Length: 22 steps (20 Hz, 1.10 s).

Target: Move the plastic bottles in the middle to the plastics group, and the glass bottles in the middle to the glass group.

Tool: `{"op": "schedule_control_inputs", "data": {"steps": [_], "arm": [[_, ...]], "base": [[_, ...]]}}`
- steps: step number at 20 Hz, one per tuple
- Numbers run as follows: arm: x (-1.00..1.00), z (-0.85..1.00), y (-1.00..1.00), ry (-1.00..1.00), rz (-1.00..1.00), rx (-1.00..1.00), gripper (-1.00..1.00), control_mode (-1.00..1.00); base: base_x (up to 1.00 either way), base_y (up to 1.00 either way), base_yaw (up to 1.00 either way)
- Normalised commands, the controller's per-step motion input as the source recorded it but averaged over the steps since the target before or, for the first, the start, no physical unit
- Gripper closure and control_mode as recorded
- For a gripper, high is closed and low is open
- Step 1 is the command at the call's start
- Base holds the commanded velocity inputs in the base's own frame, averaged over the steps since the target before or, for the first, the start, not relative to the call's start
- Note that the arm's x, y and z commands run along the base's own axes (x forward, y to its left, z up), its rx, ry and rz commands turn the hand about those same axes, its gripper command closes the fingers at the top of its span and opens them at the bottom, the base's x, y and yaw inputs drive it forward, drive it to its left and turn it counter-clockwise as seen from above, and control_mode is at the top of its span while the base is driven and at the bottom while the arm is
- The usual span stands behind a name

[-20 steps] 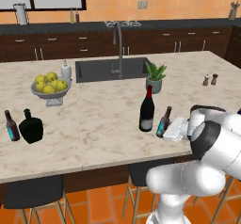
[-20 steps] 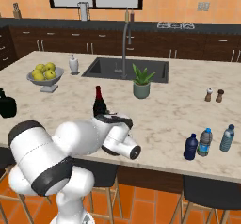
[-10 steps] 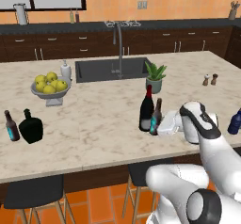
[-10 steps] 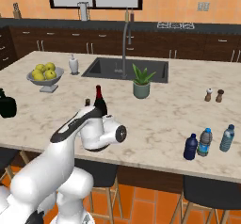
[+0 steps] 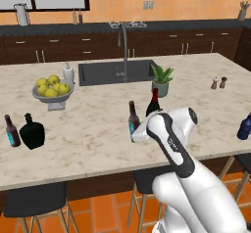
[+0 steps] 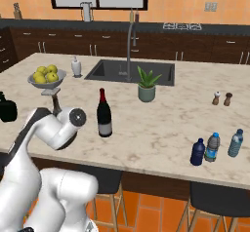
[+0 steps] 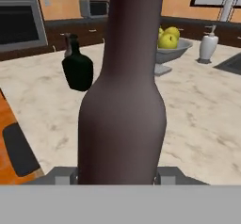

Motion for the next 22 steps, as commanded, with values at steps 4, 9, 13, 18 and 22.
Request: {"op": "schedule_control_inputs", "data": {"steps": [4, 9, 13, 18, 22], "arm": [[0.29, 0.0, 1.0, 0.11, 0.03, -0.15, 1.0, -1.0], [0.58, 0.0, 0.81, 0.07, 0.0, -0.04, 1.0, -1.0], [0.53, 0.0, 0.43, 0.01, 0.0, 0.0, 1.0, -1.0], [0.36, 0.0, 0.29, 0.0, 0.06, 0.01, 1.0, -1.0], [0.1, 0.11, 0.35, 0.0, 0.1, 0.01, 1.0, -1.0]], "base": [[0.0, 0.0, 0.0], [0.0, 0.0, 0.0], [0.0, 0.0, 0.0], [0.0, 0.0, 0.0], [0.0, 0.0, 0.0]]}}
